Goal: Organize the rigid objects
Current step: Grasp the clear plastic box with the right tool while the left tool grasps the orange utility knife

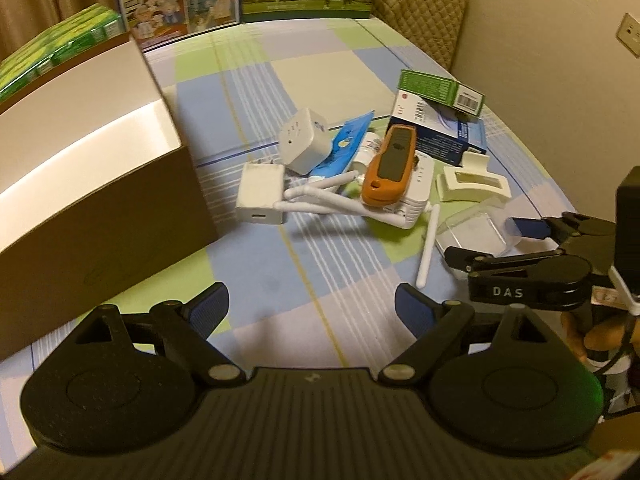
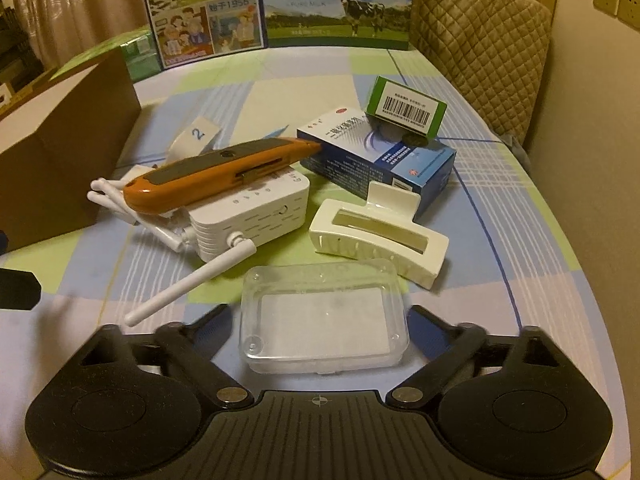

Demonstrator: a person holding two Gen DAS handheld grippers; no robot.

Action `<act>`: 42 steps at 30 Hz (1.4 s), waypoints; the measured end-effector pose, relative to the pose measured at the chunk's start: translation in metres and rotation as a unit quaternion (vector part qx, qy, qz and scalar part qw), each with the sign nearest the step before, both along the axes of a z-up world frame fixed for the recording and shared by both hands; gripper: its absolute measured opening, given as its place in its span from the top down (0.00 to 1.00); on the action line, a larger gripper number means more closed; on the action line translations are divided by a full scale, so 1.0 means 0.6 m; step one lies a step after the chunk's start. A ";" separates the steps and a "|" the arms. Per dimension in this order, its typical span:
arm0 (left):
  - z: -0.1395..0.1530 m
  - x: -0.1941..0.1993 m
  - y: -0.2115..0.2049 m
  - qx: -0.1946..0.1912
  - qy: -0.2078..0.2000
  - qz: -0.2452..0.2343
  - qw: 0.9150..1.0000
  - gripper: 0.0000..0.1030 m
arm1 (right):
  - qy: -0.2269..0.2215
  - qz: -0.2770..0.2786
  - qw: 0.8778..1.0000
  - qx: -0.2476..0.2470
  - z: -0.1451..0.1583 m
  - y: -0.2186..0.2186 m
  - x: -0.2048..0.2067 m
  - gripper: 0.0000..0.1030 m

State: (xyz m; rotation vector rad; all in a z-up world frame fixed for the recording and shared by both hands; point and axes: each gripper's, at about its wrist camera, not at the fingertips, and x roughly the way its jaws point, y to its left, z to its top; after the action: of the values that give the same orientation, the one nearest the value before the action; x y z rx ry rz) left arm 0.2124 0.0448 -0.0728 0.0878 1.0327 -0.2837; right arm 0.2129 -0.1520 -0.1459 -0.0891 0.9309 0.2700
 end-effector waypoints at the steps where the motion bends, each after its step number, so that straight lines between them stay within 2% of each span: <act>1: 0.001 0.001 0.000 -0.002 0.000 -0.005 1.000 0.15 | 0.001 -0.001 1.000 -0.004 -0.002 0.001 0.000 0.20; 7: 0.014 0.018 -0.007 -0.018 -0.005 -0.050 0.999 0.17 | -0.012 -0.036 0.999 0.006 0.017 -0.007 -0.016 0.20; 14: 0.030 0.059 -0.060 -0.023 -0.037 -0.115 0.992 0.22 | -0.030 -0.082 0.996 0.030 0.063 -0.041 -0.035 0.20; 18: 0.017 0.101 -0.098 -0.015 -0.050 -0.140 0.989 0.26 | -0.030 -0.086 0.995 0.042 0.073 -0.069 -0.028 0.20; 25: -0.024 0.167 -0.147 -0.002 -0.026 -0.157 0.987 0.31 | -0.025 -0.075 0.995 0.053 0.083 -0.128 0.003 0.20; 28: -0.039 0.184 -0.163 0.013 -0.016 -0.158 0.987 0.40 | -0.024 -0.074 0.995 0.058 0.082 -0.151 0.013 0.20; 32: -0.055 0.199 -0.171 0.020 -0.004 -0.157 0.987 0.42 | -0.016 -0.079 0.995 0.065 0.076 -0.174 0.026 0.20; 34: -0.057 0.203 -0.171 0.013 -0.001 -0.159 0.987 0.46 | -0.015 -0.079 0.995 0.067 0.076 -0.182 0.031 0.20; 37: -0.056 0.206 -0.168 -0.005 0.007 -0.161 0.987 0.63 | -0.014 -0.077 0.995 0.069 0.076 -0.187 0.038 0.20; 42: -0.053 0.203 -0.165 -0.006 0.003 -0.162 0.987 0.68 | -0.013 -0.074 0.995 0.071 0.078 -0.188 0.048 0.20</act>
State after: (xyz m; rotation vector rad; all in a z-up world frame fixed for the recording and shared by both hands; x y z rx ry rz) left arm 0.3342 -0.0541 -0.1045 0.2447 1.0212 -0.5862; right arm 0.2416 -0.2650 -0.0992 0.1063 0.8845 0.1958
